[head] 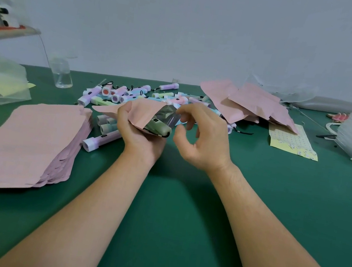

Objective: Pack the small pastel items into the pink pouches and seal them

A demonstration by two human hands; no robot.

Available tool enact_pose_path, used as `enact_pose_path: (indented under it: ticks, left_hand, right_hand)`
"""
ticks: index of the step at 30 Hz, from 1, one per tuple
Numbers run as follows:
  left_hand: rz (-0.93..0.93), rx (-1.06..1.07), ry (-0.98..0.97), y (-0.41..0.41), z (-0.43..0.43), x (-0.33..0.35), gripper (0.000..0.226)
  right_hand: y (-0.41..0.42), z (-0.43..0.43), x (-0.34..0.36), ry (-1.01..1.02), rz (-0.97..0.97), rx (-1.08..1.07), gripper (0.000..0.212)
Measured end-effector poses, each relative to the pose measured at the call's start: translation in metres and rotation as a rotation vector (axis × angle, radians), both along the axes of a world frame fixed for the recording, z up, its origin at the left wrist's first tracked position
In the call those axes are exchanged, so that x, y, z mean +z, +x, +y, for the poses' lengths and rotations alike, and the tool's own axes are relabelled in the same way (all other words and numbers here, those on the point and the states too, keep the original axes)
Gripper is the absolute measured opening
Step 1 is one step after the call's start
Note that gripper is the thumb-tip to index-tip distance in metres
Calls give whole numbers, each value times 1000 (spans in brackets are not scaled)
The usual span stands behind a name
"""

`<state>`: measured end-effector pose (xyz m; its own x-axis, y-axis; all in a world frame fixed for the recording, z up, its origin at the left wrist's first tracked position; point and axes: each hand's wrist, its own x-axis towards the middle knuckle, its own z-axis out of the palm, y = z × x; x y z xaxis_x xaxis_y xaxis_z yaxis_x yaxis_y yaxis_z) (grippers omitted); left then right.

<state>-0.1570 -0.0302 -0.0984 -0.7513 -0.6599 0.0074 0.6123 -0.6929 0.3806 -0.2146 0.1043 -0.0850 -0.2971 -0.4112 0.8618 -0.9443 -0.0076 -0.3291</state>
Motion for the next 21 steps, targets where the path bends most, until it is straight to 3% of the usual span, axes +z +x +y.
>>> enact_pose_path:
  ticks: [2, 5, 12, 15, 21]
  left_hand:
    - [-6, -2, -15, 1, 0, -2, 43]
    - [-35, 8, -79, 3, 2, -4, 49]
    - [-119, 17, -95, 1, 5, -4, 50]
    - [-148, 45, -79, 0, 8, -5, 50]
    - [-128, 21, -66, -3, 13, -4, 39]
  right_hand:
    - [-1, 0, -2, 79, 20, 16, 17]
    - [1, -4, -4, 185, -15, -11, 24]
    - [3, -14, -3, 282, -194, -13, 26]
    - [-1, -12, -4, 367, -177, -40, 21]
    - [0, -15, -5, 300, -159, -144, 11]
